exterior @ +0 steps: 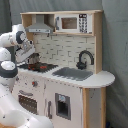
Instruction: Play with the kitchen
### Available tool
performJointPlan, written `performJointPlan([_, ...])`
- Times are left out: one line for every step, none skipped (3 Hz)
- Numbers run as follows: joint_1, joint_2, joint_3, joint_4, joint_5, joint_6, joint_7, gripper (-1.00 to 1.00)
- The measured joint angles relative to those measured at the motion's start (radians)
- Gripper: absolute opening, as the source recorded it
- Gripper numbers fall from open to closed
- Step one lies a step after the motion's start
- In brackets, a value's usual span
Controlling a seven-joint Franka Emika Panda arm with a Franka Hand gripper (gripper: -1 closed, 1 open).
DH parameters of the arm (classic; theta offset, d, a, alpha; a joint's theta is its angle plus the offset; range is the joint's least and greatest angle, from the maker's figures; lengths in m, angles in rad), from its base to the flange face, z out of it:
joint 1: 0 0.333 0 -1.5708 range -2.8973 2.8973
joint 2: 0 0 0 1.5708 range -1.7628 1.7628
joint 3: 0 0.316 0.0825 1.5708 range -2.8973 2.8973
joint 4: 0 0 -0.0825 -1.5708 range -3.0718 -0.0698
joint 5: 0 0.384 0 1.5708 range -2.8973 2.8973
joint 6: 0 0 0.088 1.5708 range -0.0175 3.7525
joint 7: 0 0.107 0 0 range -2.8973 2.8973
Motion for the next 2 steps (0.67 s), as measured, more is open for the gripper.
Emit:
performJointPlan([0.004, 0.002, -0.033, 0.003, -0.003, -0.095, 0.000, -1.00])
performJointPlan([0.020, 0.008, -0.084, 0.003, -0.003, -0.183, -0.001, -1.00])
